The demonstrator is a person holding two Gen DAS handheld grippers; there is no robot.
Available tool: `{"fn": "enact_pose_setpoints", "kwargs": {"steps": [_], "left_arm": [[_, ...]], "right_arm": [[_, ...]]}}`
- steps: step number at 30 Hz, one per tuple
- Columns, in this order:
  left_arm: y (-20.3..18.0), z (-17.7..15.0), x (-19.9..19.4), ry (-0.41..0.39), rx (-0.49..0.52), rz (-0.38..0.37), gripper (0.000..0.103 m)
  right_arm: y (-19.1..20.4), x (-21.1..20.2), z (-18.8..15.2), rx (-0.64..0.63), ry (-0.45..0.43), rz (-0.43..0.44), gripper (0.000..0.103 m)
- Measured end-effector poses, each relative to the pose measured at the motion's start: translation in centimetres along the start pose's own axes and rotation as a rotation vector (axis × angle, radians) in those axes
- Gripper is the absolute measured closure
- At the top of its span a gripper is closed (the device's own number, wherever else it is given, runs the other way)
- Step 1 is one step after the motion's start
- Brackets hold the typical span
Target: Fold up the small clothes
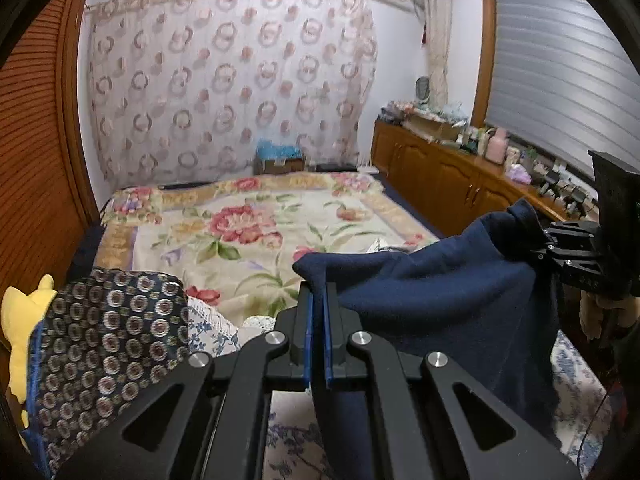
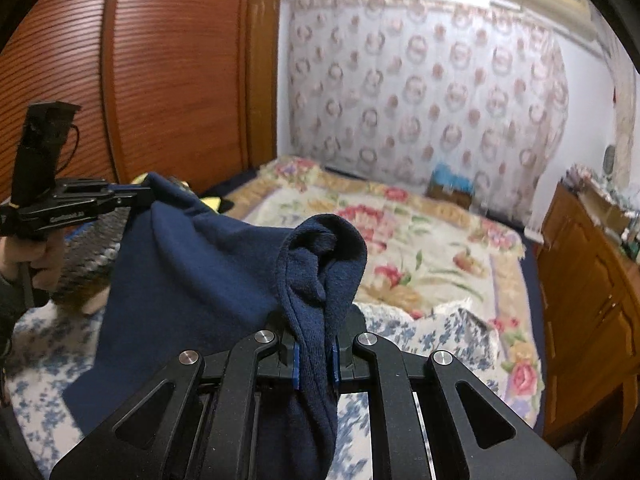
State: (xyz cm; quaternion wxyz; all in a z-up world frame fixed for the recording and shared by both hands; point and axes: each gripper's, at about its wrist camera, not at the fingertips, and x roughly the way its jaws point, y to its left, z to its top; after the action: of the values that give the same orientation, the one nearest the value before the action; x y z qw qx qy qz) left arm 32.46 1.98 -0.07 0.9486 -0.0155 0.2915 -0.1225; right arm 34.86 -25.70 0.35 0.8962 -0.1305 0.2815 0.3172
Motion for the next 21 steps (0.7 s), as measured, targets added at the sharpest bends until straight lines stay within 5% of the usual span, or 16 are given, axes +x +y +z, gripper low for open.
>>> {"fn": "enact_pose_setpoints", "kwargs": {"steps": [8,11,13,15,21], "left_arm": [[-0.8,-1.1,3.1,0.072,0.011,0.013,0.1],[-1.0,-1.6,3.2,0.097,0.017,-0.008,0.097],[-1.2,-1.9,2.8,0.099,0.022,-0.006,0.083],[-1.4,-2.3,2.2,0.102,0.022,-0.019,0.071],[-2.1,-4.1,0.3,0.119,0.021,-0.043,0.049]], "right_arm": [[-1.7,4.4,-1.7,0.035,0.074,-0.016,0.095],[-1.6,5.2,-1.7,0.032,0.109,-0.075,0.076],[-1.7,5.1,-1.7,0.03,0.102,-0.1,0.058],[-1.8,4.4,-1.8,0.043,0.099,-0.095,0.051],[-0.2,1.4,-3.2,0.036,0.093,-0.092,0.046]]}}
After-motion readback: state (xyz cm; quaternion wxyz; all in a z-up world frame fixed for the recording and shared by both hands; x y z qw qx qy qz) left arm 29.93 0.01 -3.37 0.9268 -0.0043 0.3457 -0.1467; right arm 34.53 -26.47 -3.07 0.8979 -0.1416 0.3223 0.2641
